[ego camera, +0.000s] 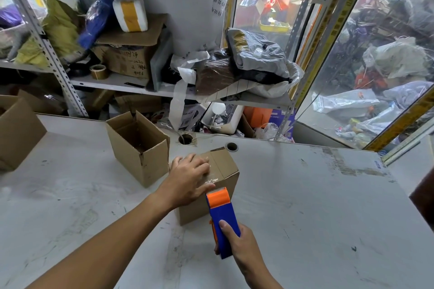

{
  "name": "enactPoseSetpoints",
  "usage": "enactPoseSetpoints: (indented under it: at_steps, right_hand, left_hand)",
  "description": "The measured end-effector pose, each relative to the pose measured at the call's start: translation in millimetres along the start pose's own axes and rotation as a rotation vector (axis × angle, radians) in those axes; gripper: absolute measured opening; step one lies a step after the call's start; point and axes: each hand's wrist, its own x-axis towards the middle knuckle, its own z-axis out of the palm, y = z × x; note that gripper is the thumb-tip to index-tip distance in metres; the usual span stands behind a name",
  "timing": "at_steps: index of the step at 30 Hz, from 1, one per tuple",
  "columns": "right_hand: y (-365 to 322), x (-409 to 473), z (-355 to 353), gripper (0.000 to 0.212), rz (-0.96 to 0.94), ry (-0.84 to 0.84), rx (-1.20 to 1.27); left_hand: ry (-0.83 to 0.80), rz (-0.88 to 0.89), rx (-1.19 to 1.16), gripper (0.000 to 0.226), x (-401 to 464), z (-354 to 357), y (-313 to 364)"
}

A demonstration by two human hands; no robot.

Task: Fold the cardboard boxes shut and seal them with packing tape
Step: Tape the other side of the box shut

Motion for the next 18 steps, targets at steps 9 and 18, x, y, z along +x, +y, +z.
enactPoseSetpoints:
  at_steps: [9,18]
  right_hand:
    - [7.6,-9.0,-9.1,0.030,0.035,-0.005,0.010]
    - [9.1,-11.3,-7.7,0.079,0.055,-0.012,0.021]
  left_hand:
    - [0.032,0.001,-0.015,0.048,1.0,4.1,-5.9]
    - [0.026,-0.002,-0.045,0.051,-1.4,1.2,-1.3]
